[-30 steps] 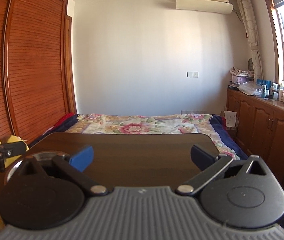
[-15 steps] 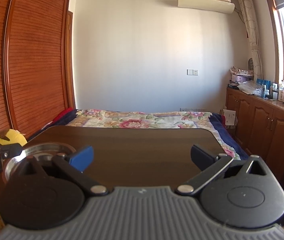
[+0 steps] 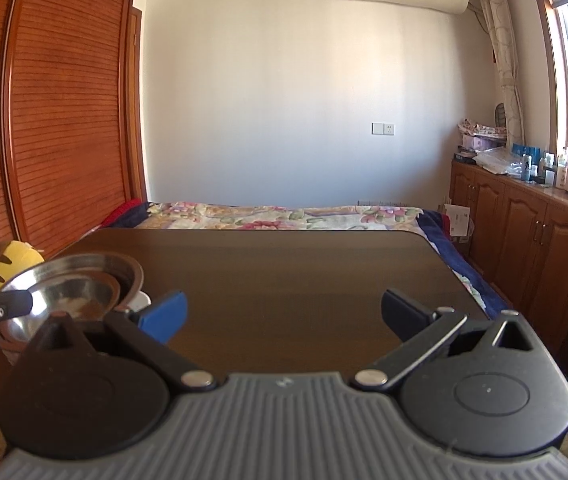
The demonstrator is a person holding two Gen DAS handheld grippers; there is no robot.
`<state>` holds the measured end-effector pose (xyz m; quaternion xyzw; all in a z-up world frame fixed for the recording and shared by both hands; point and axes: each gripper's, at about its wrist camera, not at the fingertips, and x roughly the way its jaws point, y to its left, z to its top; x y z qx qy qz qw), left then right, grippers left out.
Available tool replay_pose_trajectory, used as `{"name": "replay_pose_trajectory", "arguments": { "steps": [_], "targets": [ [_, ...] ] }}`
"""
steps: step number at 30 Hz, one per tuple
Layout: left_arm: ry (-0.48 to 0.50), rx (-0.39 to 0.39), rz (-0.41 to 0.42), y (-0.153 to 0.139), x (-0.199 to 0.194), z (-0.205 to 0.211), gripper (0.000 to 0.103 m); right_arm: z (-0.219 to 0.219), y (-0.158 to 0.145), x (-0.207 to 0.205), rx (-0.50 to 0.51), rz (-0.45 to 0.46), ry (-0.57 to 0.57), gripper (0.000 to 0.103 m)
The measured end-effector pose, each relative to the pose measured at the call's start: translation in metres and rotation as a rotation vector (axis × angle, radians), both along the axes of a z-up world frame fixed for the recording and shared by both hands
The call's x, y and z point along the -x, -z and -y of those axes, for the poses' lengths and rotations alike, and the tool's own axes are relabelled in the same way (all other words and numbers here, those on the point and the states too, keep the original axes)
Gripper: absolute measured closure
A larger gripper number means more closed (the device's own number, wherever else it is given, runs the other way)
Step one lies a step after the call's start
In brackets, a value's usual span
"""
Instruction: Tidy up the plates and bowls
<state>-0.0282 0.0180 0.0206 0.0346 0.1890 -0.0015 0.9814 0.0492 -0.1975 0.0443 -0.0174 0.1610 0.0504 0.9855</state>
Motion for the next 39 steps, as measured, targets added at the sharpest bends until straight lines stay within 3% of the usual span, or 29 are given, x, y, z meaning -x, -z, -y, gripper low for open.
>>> {"name": "replay_pose_trajectory", "arguments": {
  "steps": [5,39],
  "targets": [
    [0.009,0.003,-0.01,0.0051,-0.0022,0.0022,0.001,-0.0006,0.0029,0.0035,0.022,0.036,0.011,0.0],
    [0.001,-0.007,-0.007,0.0057,-0.0029,0.0025,0.001,-0.0021,0.0048,-0.0004,-0.009,0.008,0.009,0.0]
  ]
}}
